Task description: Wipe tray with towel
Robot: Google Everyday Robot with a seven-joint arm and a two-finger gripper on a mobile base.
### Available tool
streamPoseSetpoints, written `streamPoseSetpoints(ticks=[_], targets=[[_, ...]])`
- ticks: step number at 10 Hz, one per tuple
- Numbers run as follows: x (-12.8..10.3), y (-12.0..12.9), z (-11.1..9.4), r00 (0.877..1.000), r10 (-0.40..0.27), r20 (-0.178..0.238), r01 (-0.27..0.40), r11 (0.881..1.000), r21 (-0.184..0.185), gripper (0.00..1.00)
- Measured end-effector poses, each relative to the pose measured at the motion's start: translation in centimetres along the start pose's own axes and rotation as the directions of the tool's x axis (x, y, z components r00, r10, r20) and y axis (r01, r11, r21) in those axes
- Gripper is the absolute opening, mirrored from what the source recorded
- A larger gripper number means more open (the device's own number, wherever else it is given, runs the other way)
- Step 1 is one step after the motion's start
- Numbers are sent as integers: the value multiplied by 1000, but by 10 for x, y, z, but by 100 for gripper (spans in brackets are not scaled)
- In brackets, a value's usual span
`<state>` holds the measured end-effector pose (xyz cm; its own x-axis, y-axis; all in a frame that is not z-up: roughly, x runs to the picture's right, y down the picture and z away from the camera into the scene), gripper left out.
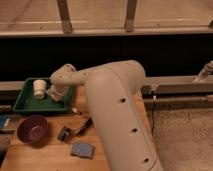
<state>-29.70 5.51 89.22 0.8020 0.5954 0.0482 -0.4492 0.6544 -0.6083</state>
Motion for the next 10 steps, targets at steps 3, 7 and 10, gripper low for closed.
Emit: streamPoseSetpoints(ticks=[3,7,10], targets=[[8,-7,16,998,44,-49,-45,998,-32,0],[-16,-6,21,1000,18,1,-18,996,-91,0],[-45,28,2,997,-77,12,78,988,-133,0]])
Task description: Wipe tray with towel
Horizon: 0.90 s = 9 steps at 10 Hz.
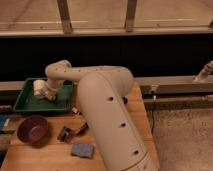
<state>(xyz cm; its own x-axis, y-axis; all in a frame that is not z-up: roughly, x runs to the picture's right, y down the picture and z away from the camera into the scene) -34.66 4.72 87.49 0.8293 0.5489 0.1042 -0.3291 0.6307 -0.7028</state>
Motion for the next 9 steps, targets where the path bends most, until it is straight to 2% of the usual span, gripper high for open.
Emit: streamPoseSetpoints(ticks=[2,4,6,7,9], targets=[[8,10,-8,999,2,-45,-3,1000,-22,0],[42,7,-13,993,35,-112,-39,999,-32,0],[77,-12,-18,980,83,-181,-89,996,-23,0],[86,-25,-19,974,95,-205,-99,995,-13,0],[86,-45,-19,966,94,-240,-94,996,11,0]])
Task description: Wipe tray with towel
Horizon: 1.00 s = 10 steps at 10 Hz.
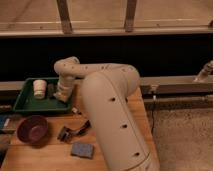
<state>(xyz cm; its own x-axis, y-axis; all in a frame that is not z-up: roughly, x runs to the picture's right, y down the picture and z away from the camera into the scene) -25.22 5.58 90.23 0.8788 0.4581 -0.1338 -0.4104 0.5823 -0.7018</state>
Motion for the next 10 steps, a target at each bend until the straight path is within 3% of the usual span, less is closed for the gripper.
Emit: streamPoseSetpoints(ticks=[3,6,8,10], targets=[[-34,-19,3,1000,-30,-1,30,999,22,0],[-73,-7,1,994,-97,53,97,995,10,0],[-75,12,-6,989,-120,83,121,993,-9,0],[-53,52,-11,987,-123,106,130,990,-56,0]])
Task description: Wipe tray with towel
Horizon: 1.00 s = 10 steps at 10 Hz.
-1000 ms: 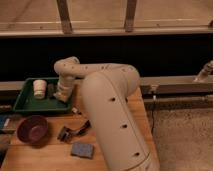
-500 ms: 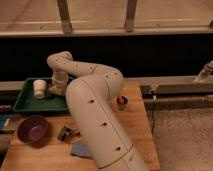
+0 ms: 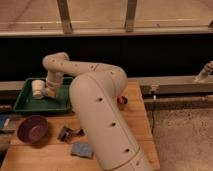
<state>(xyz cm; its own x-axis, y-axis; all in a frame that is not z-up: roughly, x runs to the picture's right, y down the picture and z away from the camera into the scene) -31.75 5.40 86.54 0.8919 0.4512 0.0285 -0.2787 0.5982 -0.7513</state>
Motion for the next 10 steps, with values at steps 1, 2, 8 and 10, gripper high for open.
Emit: streamPoseSetpoints(ticks=[1,2,8,10], targets=[[11,15,-2,1000,8,0,-8,1000,-12,0],[25,29,-5,1000,25,2,-25,1000,-16,0],[47,-1,-14,997,77,-26,-77,997,14,0],[53,-49,-15,994,94,-58,-92,995,37,0]])
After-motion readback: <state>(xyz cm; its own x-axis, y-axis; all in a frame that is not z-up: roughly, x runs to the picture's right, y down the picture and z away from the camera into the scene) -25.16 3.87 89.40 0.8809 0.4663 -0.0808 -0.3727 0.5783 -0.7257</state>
